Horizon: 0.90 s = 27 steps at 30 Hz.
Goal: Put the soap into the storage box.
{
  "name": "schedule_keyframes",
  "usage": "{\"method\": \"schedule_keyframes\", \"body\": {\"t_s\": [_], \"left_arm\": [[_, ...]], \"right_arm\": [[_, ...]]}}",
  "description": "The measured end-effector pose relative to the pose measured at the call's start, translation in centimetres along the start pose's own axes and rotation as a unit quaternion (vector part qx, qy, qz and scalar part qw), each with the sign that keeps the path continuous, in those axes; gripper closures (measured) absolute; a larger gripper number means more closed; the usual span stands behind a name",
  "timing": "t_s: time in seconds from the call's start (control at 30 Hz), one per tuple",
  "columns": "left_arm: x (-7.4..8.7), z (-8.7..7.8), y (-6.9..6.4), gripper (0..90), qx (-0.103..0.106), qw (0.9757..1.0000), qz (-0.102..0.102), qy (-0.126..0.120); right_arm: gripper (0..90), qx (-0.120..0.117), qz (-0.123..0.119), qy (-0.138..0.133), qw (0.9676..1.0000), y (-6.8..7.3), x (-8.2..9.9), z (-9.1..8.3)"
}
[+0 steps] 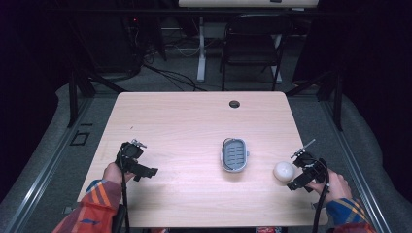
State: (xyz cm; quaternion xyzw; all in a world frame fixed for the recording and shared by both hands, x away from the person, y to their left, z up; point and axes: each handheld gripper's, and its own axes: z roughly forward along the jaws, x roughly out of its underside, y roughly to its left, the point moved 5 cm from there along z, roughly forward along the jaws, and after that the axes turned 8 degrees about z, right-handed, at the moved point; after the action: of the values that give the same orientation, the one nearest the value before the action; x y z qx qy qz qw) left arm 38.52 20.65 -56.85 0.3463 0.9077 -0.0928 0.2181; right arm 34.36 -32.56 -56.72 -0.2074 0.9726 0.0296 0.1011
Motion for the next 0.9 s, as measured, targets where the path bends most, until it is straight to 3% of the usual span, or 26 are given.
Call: {"method": "schedule_keyframes", "body": {"t_s": [0.03, 0.07, 0.1, 0.13, 0.17, 0.2, 0.23, 0.27, 0.37, 0.4, 0.43, 0.47, 0.6, 0.63, 0.67, 0.7, 0.8, 0.87, 0.9], "left_arm": [[0.0, 0.0, 0.0, 0.0, 0.000, 1.0000, 0.000, 0.000], [0.0, 0.0, 0.0, 0.0, -0.001, 1.0000, 0.000, 0.001], [0.0, 0.0, 0.0, 0.0, -0.001, 1.0000, 0.000, 0.001], [0.0, 0.1, 0.0, 0.0, -0.001, 1.0000, 0.000, 0.001], [0.0, 0.1, 0.0, 0.0, 0.000, 1.0000, 0.000, 0.002], [0.0, 0.1, 0.0, 0.0, 0.000, 1.0000, 0.000, 0.001], [0.0, 0.1, 0.0, 0.0, 0.000, 1.0000, 0.000, 0.002], [0.0, 0.1, 0.0, 0.0, 0.000, 1.0000, -0.001, 0.002], [0.0, 0.1, 0.0, 0.0, 0.000, 1.0000, 0.000, 0.002], [0.0, 0.1, 0.0, 0.0, 0.000, 1.0000, 0.000, 0.002], [0.0, 0.1, 0.0, 0.0, 0.001, 1.0000, -0.001, 0.003], [0.0, 0.2, 0.0, 0.0, 0.001, 1.0000, 0.000, 0.003], [0.0, 0.2, -0.1, 0.0, 0.001, 1.0000, 0.000, 0.003], [0.0, 0.2, -0.1, 0.0, 0.000, 1.0000, 0.000, 0.003], [0.0, 0.2, -0.1, 0.0, 0.000, 1.0000, 0.000, 0.003], [0.0, 0.2, -0.1, 0.0, 0.001, 1.0000, 0.000, 0.003], [0.0, 0.2, 0.0, 0.0, 0.001, 1.0000, 0.000, 0.004], [-0.1, 0.2, -0.1, 0.0, 0.001, 1.0000, 0.000, 0.003], [-0.1, 0.2, -0.1, 0.0, 0.001, 1.0000, 0.000, 0.003]], "right_arm": [[0.0, -0.004, 0.015, -0.027, 0.9995, 0.4, -0.3, 0.1], [0.0, 0.023, -0.055, 0.052, 0.9969, -0.4, -0.5, -1.1], [0.0, -0.004, 0.019, -0.037, 0.9991, 0.7, -0.5, 0.2], [0.0, 0.007, -0.012, -0.001, 0.9999, 0.4, -0.6, -0.2], [0.0, 0.032, -0.075, 0.074, 0.9940, -0.4, -0.8, -1.3], [0.0, 0.009, -0.021, 0.009, 0.9997, 0.5, -0.8, -0.2], [0.0, 0.009, -0.020, 0.012, 0.9997, 0.6, -0.8, -0.1], [0.0, 0.018, -0.033, 0.027, 0.9989, 0.6, -1.0, -0.3], [0.0, 0.016, -0.038, 0.028, 0.9988, 0.7, -1.1, -0.1], [0.0, 0.027, -0.058, 0.051, 0.9967, 0.6, -1.3, -0.3], [0.0, 0.022, -0.053, 0.045, 0.9973, 0.9, -1.5, 0.0], [0.0, 0.016, -0.040, 0.021, 0.9989, 1.2, -1.6, 0.3], [0.0, 0.020, -0.056, 0.041, 0.9974, 1.1, -2.2, 0.4], [0.0, 0.017, -0.045, 0.028, 0.9985, 1.2, -2.4, 0.6], [0.0, 0.016, -0.049, 0.024, 0.9984, 1.2, -2.5, 0.7], [0.0, 0.018, -0.054, 0.036, 0.9977, 1.1, -2.7, 0.7], [0.0, 0.018, -0.056, 0.036, 0.9976, 1.2, -3.1, 0.9], [0.0, 0.018, -0.064, 0.043, 0.9969, 1.2, -3.6, 1.0], [0.0, 0.027, -0.078, 0.059, 0.9949, 1.1, -3.9, 0.9]]}}
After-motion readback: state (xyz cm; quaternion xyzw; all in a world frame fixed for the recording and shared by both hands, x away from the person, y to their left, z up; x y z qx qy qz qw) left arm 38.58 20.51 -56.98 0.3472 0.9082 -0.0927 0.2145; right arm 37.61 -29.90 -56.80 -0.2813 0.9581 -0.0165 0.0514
